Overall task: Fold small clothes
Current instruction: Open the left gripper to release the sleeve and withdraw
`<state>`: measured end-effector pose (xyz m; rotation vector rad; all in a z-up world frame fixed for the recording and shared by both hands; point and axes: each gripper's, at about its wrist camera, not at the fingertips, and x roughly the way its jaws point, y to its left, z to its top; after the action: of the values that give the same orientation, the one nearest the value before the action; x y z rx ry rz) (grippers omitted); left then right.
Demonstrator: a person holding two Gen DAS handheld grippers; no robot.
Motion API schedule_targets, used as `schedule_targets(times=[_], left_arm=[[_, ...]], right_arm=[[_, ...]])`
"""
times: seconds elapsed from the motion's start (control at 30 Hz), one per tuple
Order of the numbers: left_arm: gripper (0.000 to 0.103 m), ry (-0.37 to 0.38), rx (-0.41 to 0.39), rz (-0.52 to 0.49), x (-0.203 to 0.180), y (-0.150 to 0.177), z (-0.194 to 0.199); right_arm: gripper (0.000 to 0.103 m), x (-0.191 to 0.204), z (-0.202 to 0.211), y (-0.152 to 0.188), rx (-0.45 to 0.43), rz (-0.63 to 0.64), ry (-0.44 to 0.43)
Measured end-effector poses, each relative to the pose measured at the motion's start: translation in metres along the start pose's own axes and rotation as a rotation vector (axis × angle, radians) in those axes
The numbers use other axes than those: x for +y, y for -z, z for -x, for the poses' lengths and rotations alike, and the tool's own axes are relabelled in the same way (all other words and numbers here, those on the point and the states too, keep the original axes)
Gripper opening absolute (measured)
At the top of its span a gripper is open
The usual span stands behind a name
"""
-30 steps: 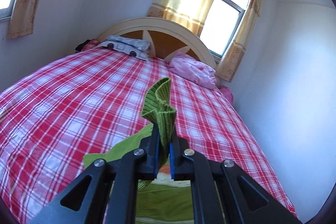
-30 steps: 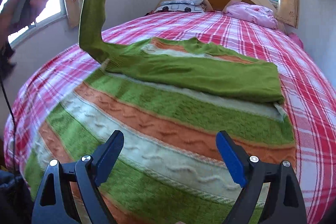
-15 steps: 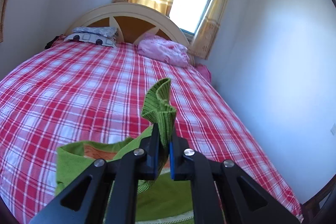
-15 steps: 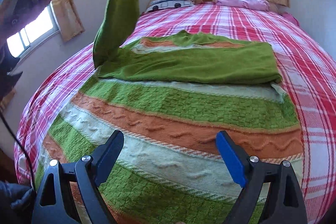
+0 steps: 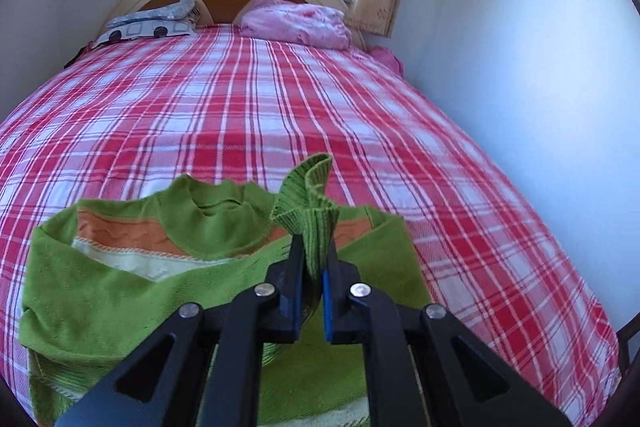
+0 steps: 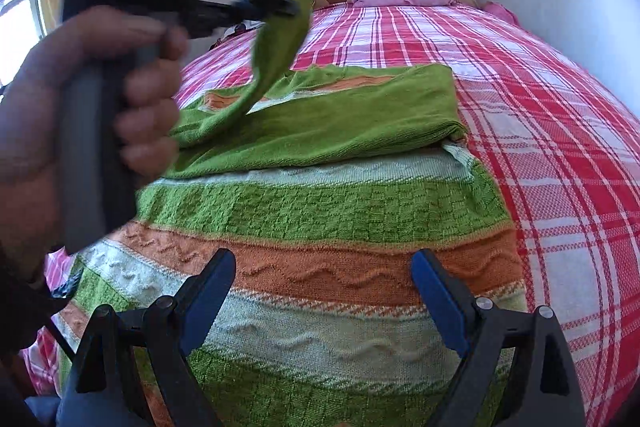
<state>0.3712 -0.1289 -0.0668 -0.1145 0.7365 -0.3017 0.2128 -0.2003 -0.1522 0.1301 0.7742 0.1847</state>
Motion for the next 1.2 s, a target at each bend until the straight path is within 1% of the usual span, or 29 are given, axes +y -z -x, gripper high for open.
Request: schedule_targets(times=[0.07,0.1,0.17,0.23,0.3,0.37,0.43,0.47,0.5,0.53,0.57,0.6,0.63,0.67,0.7,0.73,0.77,0.8,0.87,0.93,1.0,1.03,1.1,1.13,1.2], left_arm=[[0.011,0.002,0.051,-0.018,-0.006,0.002,-0.009],[0.016,0.014,0.071,-0.020,-0.007,0.002,-0.010],[0.029,0.013,0.082,-0.031,-0.008,0.003,-0.007],[0.056,-0.001,0.061,-0.044,-0.006,0.005,0.004],[0.063,-0.008,0.023,-0.059,0.007,0.009,0.022],[0.066,-0.064,-0.006,-0.090,0.023,0.016,0.033],[0.074,-0.184,-0.033,-0.109,0.057,0.026,0.048],[0.075,-0.225,-0.036,-0.104,0.071,0.027,0.050],[0.075,-0.298,-0.038,-0.084,0.097,0.033,0.056],[0.075,-0.345,-0.038,-0.067,0.116,0.036,0.059],[0.075,-0.407,-0.030,-0.038,0.142,0.041,0.062],[0.075,-0.457,-0.023,-0.004,0.164,0.046,0.065],[0.075,-0.488,-0.015,0.034,0.185,0.050,0.068],[0.075,-0.498,-0.002,0.062,0.198,0.056,0.068],[0.075,-0.504,0.033,0.094,0.213,0.063,0.066],[0.075,-0.492,0.092,0.118,0.227,0.073,0.060],[0.075,-0.477,0.114,0.124,0.232,0.079,0.057],[0.075,-0.448,0.118,0.135,0.236,0.088,0.057],[0.076,-0.423,0.100,0.127,0.233,0.094,0.059],[0.082,-0.431,0.085,0.120,0.227,0.095,0.060],[0.084,-0.427,0.093,0.115,0.227,0.098,0.056],[0.087,-0.423,0.098,0.114,0.227,0.098,0.055],[0.092,-0.427,0.103,0.136,0.232,0.098,0.055],[0.092,-0.415,0.104,0.146,0.234,0.098,0.055],[0.092,-0.397,0.100,0.165,0.238,0.100,0.058]], right_arm=[[0.090,0.000,0.000,0.001,0.000,-0.003,-0.003],[0.090,0.000,0.000,0.001,0.002,-0.004,-0.007],[0.092,0.000,-0.001,0.002,0.004,-0.003,-0.011],[0.093,0.001,-0.001,0.001,0.006,0.000,-0.013],[0.093,0.000,-0.002,0.001,0.006,-0.003,-0.020],[0.093,0.000,-0.001,0.001,0.005,-0.007,-0.024],[0.094,0.001,-0.002,0.001,0.007,-0.005,-0.025],[0.094,0.001,-0.002,0.001,0.007,-0.003,-0.025],[0.094,0.001,-0.003,0.001,0.008,-0.001,-0.024],[0.095,0.002,-0.004,0.001,0.008,0.001,-0.024],[0.095,0.002,-0.004,0.001,0.008,0.002,-0.024],[0.095,0.002,-0.004,0.001,0.008,0.002,-0.025],[0.095,0.003,-0.004,0.001,0.008,0.003,-0.026],[0.096,0.002,-0.004,0.001,0.007,0.002,-0.028],[0.096,0.002,-0.004,0.001,0.006,0.000,-0.030],[0.096,0.002,-0.004,0.001,0.003,-0.004,-0.033],[0.096,0.001,-0.003,0.002,0.001,-0.007,-0.037],[0.096,0.001,-0.003,0.002,-0.003,-0.012,-0.042],[0.096,-0.001,-0.001,0.002,-0.011,-0.023,-0.052],[0.096,-0.004,0.001,0.001,-0.024,-0.037,-0.063],[0.096,-0.006,0.005,0.000,-0.033,-0.053,-0.064],[0.096,-0.007,0.006,-0.003,-0.026,-0.057,-0.066],[0.096,-0.005,0.008,-0.013,-0.019,-0.035,-0.044],[0.096,-0.006,0.012,-0.025,-0.030,-0.025,-0.027],[0.096,-0.011,0.018,-0.044,-0.051,-0.052,-0.046]])
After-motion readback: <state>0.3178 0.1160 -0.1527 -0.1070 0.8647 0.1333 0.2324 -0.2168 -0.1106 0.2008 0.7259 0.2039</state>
